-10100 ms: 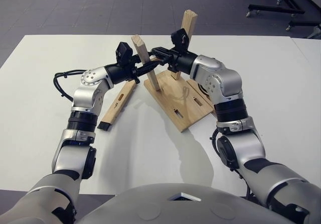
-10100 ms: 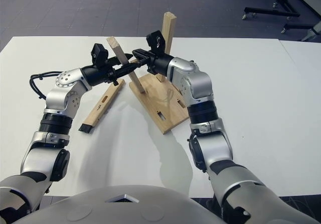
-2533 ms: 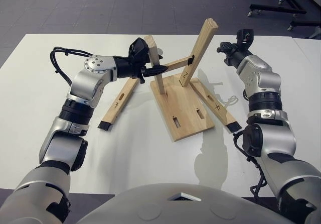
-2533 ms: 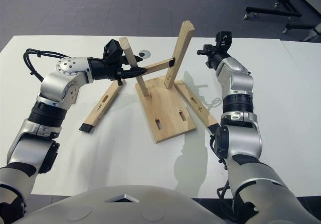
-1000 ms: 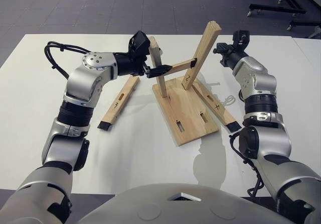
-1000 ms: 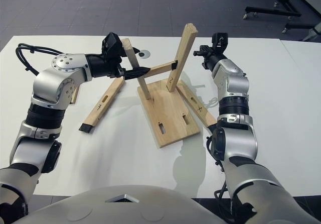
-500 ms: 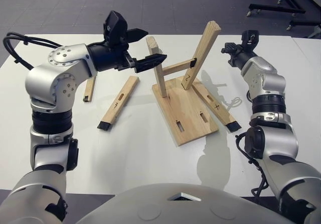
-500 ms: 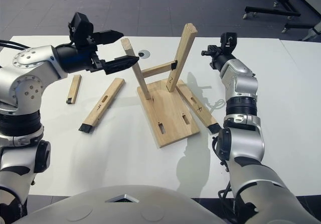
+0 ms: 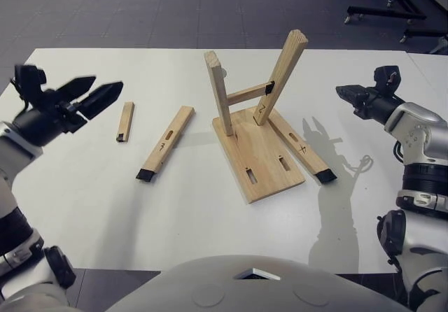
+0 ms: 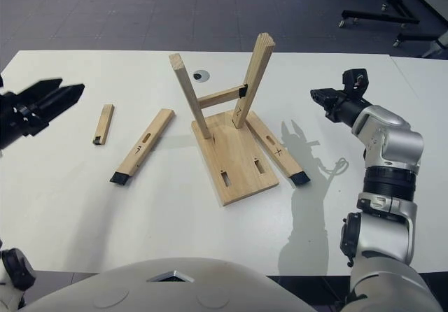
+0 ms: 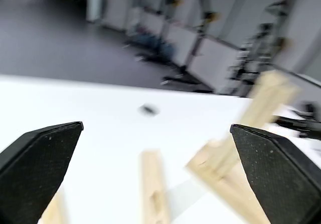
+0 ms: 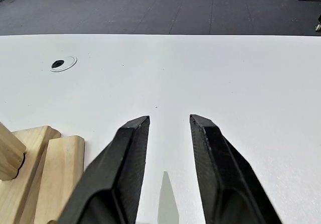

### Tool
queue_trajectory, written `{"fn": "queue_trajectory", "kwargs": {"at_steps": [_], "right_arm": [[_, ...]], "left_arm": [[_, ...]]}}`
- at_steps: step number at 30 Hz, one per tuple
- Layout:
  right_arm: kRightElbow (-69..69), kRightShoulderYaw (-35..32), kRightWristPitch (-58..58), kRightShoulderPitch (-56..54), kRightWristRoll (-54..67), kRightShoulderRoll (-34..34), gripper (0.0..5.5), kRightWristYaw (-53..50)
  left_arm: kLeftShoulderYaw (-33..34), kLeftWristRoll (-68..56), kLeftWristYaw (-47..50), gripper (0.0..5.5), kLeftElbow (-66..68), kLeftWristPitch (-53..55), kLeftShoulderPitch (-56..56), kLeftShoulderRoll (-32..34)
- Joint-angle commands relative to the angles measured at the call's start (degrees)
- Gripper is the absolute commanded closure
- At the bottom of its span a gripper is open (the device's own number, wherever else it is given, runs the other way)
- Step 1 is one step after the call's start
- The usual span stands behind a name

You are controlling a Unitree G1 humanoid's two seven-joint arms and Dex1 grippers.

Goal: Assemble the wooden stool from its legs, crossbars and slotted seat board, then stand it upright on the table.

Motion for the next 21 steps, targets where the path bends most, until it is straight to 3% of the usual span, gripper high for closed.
{"fn": "queue_trajectory", "kwargs": {"at_steps": [1,7,21], "right_arm": [[-6.0,-0.4,2.9,4.6,0.7,-1.1,3.40,-0.7],[-10.2,2.5,3.0,7.4,0.1,-1.1,2.39,-0.1],[-10.7,5.2,1.8,6.0,0.1,1.4,0.12,-2.8]], "left_arm": [[-3.2,5.8,10.5,0.10,3.5,0.2,2.7,-5.1],[-9.2,14.7,20.6,0.10,12.5,-3.8,-0.6,-9.2],[-24.5,32.2,23.2,0.10,35.4,-18.1,-14.1,-10.2]]}}
